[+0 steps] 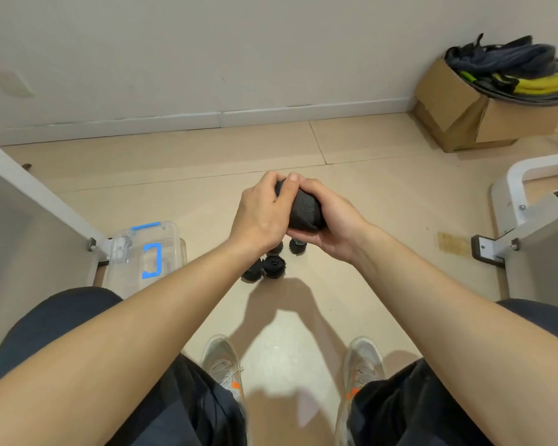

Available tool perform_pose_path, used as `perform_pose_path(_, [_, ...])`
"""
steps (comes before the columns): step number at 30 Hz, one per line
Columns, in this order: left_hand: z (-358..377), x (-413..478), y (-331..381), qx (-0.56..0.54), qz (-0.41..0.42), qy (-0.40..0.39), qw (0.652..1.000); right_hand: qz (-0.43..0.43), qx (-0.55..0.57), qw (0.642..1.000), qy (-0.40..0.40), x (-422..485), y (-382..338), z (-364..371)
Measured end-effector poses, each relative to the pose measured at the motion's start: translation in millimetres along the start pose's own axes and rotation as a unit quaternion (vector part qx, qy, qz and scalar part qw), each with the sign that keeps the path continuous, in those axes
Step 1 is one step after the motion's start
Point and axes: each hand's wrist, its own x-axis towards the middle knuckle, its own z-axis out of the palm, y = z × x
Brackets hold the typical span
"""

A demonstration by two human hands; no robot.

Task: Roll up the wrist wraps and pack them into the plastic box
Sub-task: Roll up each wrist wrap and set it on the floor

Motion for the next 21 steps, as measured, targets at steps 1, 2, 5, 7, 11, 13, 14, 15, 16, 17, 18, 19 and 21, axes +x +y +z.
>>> perform_pose_path(1, [4,2,-5,0.008,-0.01,0.002,1.0,0.006,0.005,1.0,0.003,2,5,-3])
perform_pose_path(2, [10,3,-10,0.01,-0.021,0.002,1.0,0.013,0.005,1.0,0.006,5,10,-6])
perform_pose_path(5, [33,3,-28,-0.018,-0.07,0.021,0.997,0.028,-0.012,0.999,0.012,16,25,-19])
perform_pose_path(7, [49,4,-42,-0.053,-0.109,0.033,0.992,0.04,-0.019,0.999,0.009,25,38,-32])
perform_pose_path(11, [79,11,-76,-0.172,-0.283,-0.058,0.942,0.077,-0.079,0.992,0.064,49,67,-61])
perform_pose_path(13, [91,13,-96,-0.268,-0.391,-0.113,0.873,0.106,-0.107,0.983,0.1,63,84,-77])
perform_pose_path(14, [97,15,-106,-0.277,-0.418,-0.126,0.856,0.12,-0.112,0.98,0.117,72,93,-85])
perform_pose_path(15, [104,17,-115,-0.267,-0.435,-0.132,0.85,0.13,-0.117,0.975,0.137,80,102,-92])
perform_pose_path(16, [110,19,-123,-0.241,-0.449,-0.135,0.85,0.138,-0.126,0.969,0.159,89,110,-99])
perform_pose_path(17, [116,20,-132,-0.218,-0.462,-0.131,0.85,0.142,-0.139,0.963,0.181,98,119,-105])
perform_pose_path(18, [122,22,-139,-0.205,-0.473,-0.124,0.848,0.144,-0.157,0.956,0.203,108,128,-111])
perform_pose_path(19, [129,22,-149,-0.197,-0.476,-0.115,0.85,0.146,-0.179,0.947,0.221,118,136,-116])
perform_pose_path(21, [144,23,-168,-0.182,-0.455,-0.098,0.866,0.146,-0.221,0.93,0.254,139,153,-126])
